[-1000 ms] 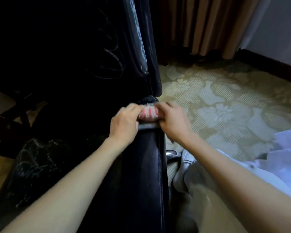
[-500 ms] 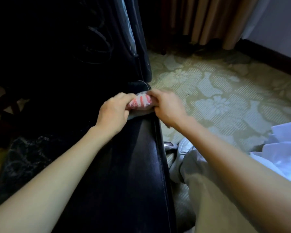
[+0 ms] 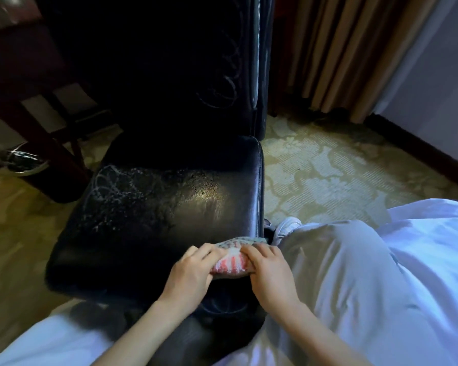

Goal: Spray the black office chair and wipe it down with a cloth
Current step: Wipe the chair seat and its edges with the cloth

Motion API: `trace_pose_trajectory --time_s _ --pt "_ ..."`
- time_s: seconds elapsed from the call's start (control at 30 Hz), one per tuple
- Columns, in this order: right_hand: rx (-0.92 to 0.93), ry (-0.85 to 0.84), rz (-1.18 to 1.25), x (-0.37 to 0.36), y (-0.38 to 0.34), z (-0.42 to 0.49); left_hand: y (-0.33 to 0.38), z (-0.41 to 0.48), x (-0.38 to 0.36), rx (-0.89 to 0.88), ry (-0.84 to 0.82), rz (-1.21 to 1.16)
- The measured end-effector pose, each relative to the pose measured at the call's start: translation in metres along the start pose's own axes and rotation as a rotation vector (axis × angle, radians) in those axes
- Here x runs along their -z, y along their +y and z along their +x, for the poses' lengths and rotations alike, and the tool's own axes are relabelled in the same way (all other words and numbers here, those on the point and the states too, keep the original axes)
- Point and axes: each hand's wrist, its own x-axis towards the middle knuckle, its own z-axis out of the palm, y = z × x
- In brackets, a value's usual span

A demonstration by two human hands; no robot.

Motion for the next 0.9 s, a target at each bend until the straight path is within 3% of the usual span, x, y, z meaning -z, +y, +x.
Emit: trace_pose_trajectory --time_s 0.27,0.5,0.9 --pt "-0.048 0.025 -0.045 0.005 -0.022 -0.005 0.008 -0.009 -0.005 0.141 0.046 0.069" --pt "-0.054 0.088 -0.062 0.001 0.006 0.016 0.022 0.017 -0.021 0.157 0.066 0.118" --pt "-0.089 0.070 -0.064 0.033 0.071 0.142 0.024 0.161 -0.016 0.115 0.066 0.310"
